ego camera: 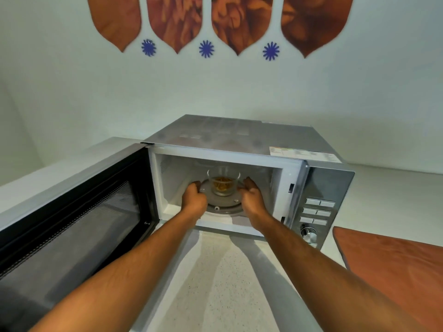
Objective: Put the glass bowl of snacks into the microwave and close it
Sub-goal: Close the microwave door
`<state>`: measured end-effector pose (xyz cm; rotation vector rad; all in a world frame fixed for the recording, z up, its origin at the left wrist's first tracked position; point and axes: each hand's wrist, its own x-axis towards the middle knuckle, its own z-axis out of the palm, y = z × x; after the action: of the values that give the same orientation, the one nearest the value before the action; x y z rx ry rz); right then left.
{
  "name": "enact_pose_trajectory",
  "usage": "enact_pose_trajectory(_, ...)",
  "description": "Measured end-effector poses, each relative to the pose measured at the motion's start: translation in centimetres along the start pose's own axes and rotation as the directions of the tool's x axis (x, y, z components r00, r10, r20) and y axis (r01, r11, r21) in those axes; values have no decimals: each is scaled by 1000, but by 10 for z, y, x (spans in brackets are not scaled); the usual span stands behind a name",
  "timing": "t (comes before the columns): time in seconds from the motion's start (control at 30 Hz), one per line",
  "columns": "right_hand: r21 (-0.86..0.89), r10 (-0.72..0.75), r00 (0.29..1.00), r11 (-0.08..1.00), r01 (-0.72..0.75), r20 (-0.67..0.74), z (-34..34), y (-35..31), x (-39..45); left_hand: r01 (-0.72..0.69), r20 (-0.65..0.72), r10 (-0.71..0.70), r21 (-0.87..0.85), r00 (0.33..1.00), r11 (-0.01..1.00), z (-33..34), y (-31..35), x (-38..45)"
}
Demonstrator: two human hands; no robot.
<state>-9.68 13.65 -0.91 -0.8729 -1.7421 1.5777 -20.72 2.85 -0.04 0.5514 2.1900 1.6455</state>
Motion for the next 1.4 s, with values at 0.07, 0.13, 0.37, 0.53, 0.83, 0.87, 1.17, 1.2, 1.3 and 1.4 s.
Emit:
enact_pose_trajectory(0.07, 0, -12, 1000, 1000, 12, 25, -6, -4, -12, -9, -6, 9, 27, 1000, 1000, -8, 0, -16)
enact_pose_trajectory(0.13, 1, -19, 999, 1000, 19, 51, -17, -9, -29, -21, -33, 23, 50, 999, 999, -17, 3, -36)
enact_pose_trajectory(0.37, -164, -152, 983, 972, 168, 105, -53, -24, -84, -114, -110, 134, 167, 985, 979, -52, 16, -116)
enact_pose_trajectory(0.53, -366, -366, 919, 843, 395, 149, -80, -32, -109, -217, -136, 288, 386, 948, 897, -82, 24, -173)
enact_pose_trajectory(0.83, -706, -765, 628, 365, 606, 143, -142, -66, -122, -231, -241, 543, 716, 804, 659, -145, 38, -257)
enact_pose_trajectory(0.87, -741, -774, 609, 307, 598, 171, -145, -69, -121, -199, -249, 548, 749, 799, 631, -153, 39, -262)
enact_pose_trajectory(1.17, -881, -715, 664, 148, 450, 219, -175, -88, -113, 131, -354, 524, 901, 775, 414, -225, 30, -297)
enact_pose_trajectory(1.2, -885, -701, 674, 135, 445, 232, -178, -85, -114, 157, -375, 509, 894, 775, 420, -232, 28, -301)
enact_pose_trajectory(1.3, -894, -682, 681, 90, 440, 267, -183, -78, -115, 181, -405, 465, 872, 787, 454, -247, 22, -311)
enact_pose_trajectory(1.4, -894, -676, 677, 59, 444, 292, -184, -79, -116, 146, -391, 459, 864, 797, 482, -254, 20, -316)
